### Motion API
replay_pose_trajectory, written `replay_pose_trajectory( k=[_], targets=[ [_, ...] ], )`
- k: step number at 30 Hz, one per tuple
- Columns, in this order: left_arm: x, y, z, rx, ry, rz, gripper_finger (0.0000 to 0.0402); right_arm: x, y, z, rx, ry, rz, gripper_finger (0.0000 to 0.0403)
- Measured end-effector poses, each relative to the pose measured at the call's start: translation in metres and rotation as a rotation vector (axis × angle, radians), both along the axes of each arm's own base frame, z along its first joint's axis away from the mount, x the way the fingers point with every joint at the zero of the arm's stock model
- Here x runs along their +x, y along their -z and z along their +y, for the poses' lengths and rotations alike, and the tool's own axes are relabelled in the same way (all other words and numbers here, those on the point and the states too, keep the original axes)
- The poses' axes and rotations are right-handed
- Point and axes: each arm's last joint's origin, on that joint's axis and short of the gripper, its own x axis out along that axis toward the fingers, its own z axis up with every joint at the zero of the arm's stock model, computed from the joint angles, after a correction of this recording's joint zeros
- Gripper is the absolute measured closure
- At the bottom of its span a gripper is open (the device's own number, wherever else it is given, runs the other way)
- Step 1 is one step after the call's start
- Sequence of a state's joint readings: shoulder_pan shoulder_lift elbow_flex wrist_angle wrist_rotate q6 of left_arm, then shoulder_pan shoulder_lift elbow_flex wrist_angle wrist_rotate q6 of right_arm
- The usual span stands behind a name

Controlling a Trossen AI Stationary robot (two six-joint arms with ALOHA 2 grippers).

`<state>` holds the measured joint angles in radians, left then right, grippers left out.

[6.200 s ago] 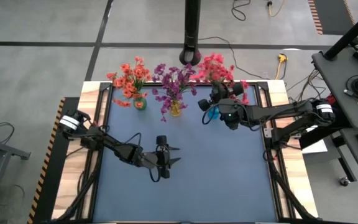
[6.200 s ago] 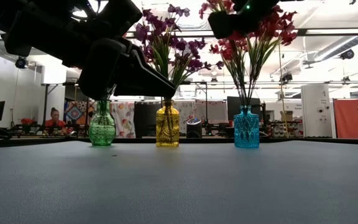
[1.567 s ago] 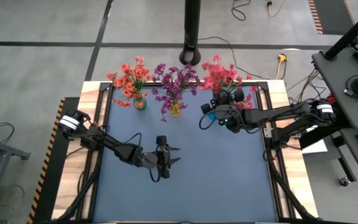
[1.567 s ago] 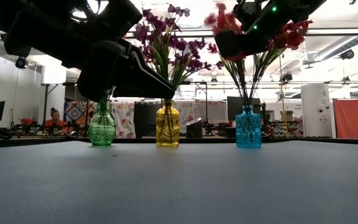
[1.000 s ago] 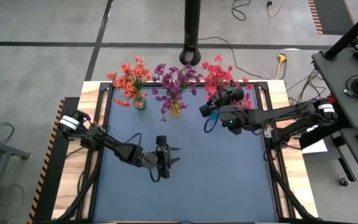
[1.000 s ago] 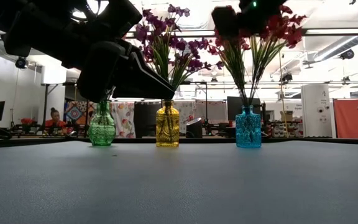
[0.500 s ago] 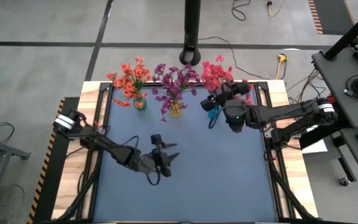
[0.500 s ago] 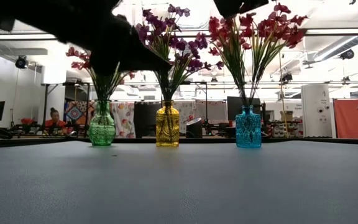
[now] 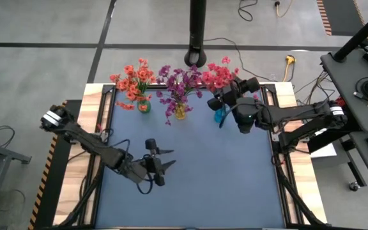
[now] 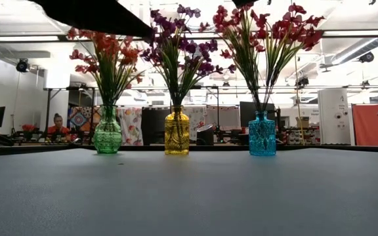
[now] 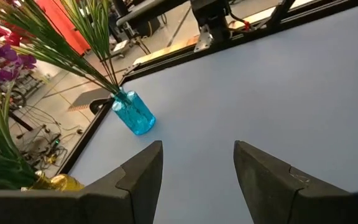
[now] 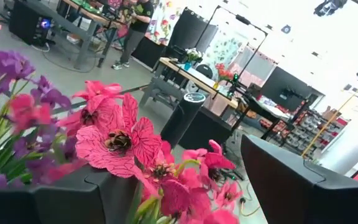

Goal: Sort flowers into vase by color
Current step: Put the pink flowers into the blue vase

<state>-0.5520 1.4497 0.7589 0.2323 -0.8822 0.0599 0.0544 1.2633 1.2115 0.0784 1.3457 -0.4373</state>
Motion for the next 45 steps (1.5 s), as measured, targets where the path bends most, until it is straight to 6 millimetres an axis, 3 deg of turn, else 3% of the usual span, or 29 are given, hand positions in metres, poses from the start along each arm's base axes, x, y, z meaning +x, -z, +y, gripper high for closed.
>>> replay_pose_trajectory(
  k=[13,17,37,45],
  targets=[
    [-0.035,-0.034,-0.006,-0.047,0.081,-0.042,0.0221,-0.006,-0.042,0.000,-0.031,0.000,0.002,0.0132],
    [-0.038,-0.038,-0.008,-0.055,0.094,-0.052,0.0221,-0.006,-0.045,0.000,-0.031,0.001,-0.004,0.0131],
    [-0.037,-0.028,-0.010,-0.065,0.084,-0.015,0.0221,-0.015,0.009,-0.001,0.056,0.044,0.145,0.0131],
    [-0.037,-0.028,-0.010,-0.065,0.084,-0.015,0.0221,-0.023,0.020,-0.001,0.084,0.048,0.198,0.0125]
  ],
)
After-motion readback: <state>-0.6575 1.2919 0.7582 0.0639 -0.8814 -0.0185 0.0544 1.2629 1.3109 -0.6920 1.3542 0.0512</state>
